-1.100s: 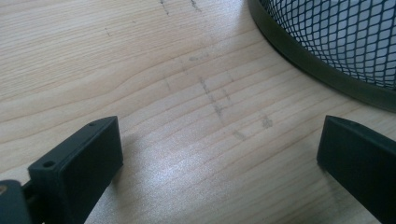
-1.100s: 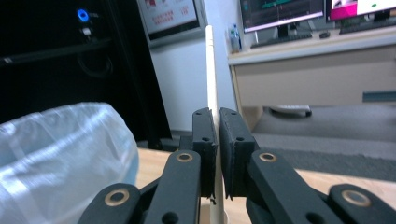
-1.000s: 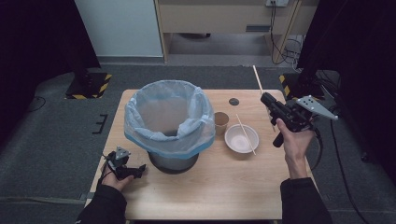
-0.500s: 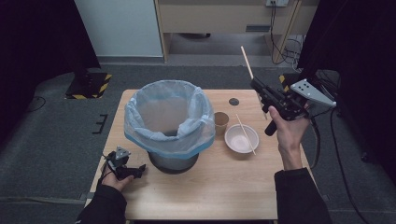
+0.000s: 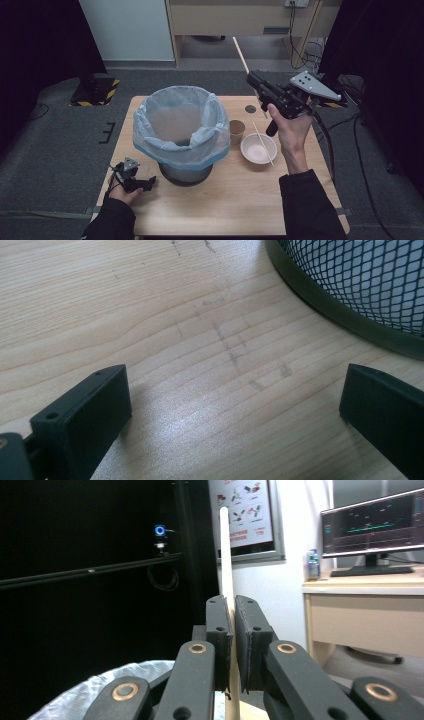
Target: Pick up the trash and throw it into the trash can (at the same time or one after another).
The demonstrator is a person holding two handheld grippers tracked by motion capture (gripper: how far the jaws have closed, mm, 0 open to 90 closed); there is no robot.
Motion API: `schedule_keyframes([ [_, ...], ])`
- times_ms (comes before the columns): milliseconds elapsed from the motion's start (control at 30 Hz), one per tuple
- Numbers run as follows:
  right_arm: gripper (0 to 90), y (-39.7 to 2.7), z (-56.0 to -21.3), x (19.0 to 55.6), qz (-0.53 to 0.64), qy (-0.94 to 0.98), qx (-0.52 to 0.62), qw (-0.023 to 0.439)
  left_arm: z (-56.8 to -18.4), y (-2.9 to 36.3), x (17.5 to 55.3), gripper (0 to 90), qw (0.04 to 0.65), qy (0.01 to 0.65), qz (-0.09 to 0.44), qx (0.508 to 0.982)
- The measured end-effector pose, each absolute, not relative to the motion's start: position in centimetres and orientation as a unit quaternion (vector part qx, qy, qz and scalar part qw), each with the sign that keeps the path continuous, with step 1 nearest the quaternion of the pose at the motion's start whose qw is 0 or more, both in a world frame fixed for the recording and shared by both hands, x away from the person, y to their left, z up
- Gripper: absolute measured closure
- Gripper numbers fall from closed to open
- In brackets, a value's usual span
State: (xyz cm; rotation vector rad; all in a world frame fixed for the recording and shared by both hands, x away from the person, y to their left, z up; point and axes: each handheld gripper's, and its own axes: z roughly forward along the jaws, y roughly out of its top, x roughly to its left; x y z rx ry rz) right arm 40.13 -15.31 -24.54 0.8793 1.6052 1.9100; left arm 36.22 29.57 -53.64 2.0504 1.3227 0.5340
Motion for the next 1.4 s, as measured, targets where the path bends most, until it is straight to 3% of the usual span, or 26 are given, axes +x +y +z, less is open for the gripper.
schedule_keyframes([
  [667, 85.7, -8.8, -24.1, 41.7, 0.711, 0.604, 0.297, 0.203, -53.6, 29.6, 36.2, 0.0, 0.317, 0.502, 0.203, 0.778],
  [1400, 85.3, -4.1, -26.7, 42.9, 0.694, 0.634, 0.295, 0.173, -53.6, 29.6, 36.3, 0.0, 0.318, 0.5, 0.202, 0.78],
])
